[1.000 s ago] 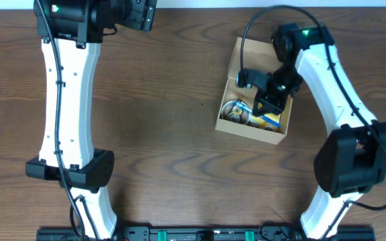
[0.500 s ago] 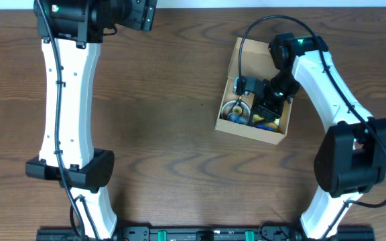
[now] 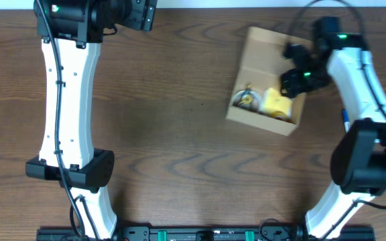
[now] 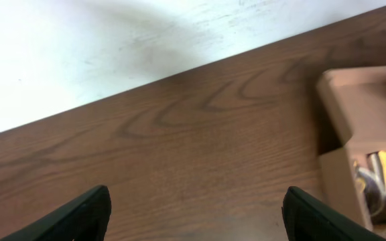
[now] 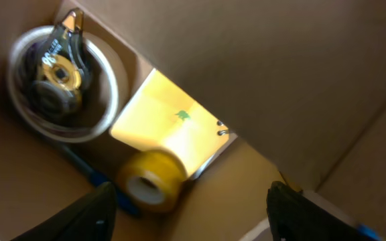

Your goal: Pack container

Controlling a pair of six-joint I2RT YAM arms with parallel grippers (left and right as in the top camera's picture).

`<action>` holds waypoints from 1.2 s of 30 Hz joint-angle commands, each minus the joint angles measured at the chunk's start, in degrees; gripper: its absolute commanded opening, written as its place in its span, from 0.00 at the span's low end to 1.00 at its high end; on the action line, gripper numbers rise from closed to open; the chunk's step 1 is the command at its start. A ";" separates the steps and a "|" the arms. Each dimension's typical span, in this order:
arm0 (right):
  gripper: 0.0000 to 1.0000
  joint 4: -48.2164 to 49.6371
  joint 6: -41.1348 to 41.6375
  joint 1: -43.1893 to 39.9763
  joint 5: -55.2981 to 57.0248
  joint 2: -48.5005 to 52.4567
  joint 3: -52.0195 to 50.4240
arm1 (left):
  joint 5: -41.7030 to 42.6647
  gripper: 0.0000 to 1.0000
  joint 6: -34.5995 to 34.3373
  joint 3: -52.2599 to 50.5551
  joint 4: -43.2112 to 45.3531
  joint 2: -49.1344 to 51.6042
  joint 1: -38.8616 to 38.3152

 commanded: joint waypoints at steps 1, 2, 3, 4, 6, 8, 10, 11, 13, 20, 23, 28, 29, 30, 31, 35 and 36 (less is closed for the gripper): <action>0.68 -1.40 7.26 -4.83 -2.69 -0.24 1.60 | -0.66 0.82 -0.26 0.83 0.22 -0.81 0.13; 0.67 -1.70 6.75 -5.40 -3.69 -0.37 1.60 | -0.66 0.82 -0.26 0.83 0.24 -0.81 0.13; 0.66 -2.10 5.60 -5.70 -4.90 -0.55 1.60 | -0.66 0.82 -0.26 0.83 0.26 -0.81 0.13; 0.63 -2.25 4.74 -5.70 -5.62 -0.76 1.60 | -0.66 0.82 -0.26 0.83 0.28 -0.81 0.13; 0.58 -2.25 2.71 -4.68 -6.95 -1.42 1.60 | -0.66 0.83 -0.26 0.83 0.37 -0.81 0.13; 0.54 -2.23 1.40 -2.64 -6.56 -1.90 1.64 | -0.66 0.83 -0.26 0.83 0.42 -0.81 0.13; 0.42 -2.12 1.33 0.07 -4.85 -1.95 1.95 | -0.66 0.82 -0.26 0.83 0.37 -0.81 0.13; 0.36 -1.97 1.31 0.96 -4.42 -1.95 1.95 | -0.66 0.83 -0.26 0.83 0.35 -0.81 0.13; 0.22 -1.70 1.38 2.43 -4.42 -1.95 1.95 | -0.66 0.82 -0.26 0.83 0.33 -0.81 0.13; 0.02 -1.77 2.21 8.00 -4.57 -1.92 1.92 | -0.66 0.82 -0.28 0.83 -0.07 -0.81 0.13; 0.01 -2.32 2.25 8.76 -4.98 -1.88 1.86 | -0.66 0.82 -0.28 0.83 -0.17 -0.81 0.13; 0.01 -1.75 2.21 10.71 -4.98 -1.77 -0.50 | -0.63 0.82 -0.28 0.83 -0.17 -0.81 0.13; 0.01 -1.33 2.19 10.75 -4.98 -1.70 -1.16 | -0.63 0.82 -0.28 0.83 -0.17 -0.81 0.13; 0.01 -0.46 2.21 10.73 -5.01 -1.68 -2.23 | -0.63 0.82 -0.28 0.83 -0.17 -0.81 0.13; 0.01 0.44 2.23 10.73 -5.01 -1.66 -3.21 | -0.63 0.82 -0.28 0.83 -0.17 -0.81 0.13; 0.01 3.30 2.40 10.86 -7.23 -1.64 -6.95 | -0.61 0.82 -0.28 0.83 -0.13 -0.81 0.13; 0.01 3.34 2.40 10.93 -8.04 -1.62 -7.54 | -0.61 0.82 -0.28 0.83 -0.13 -0.81 0.13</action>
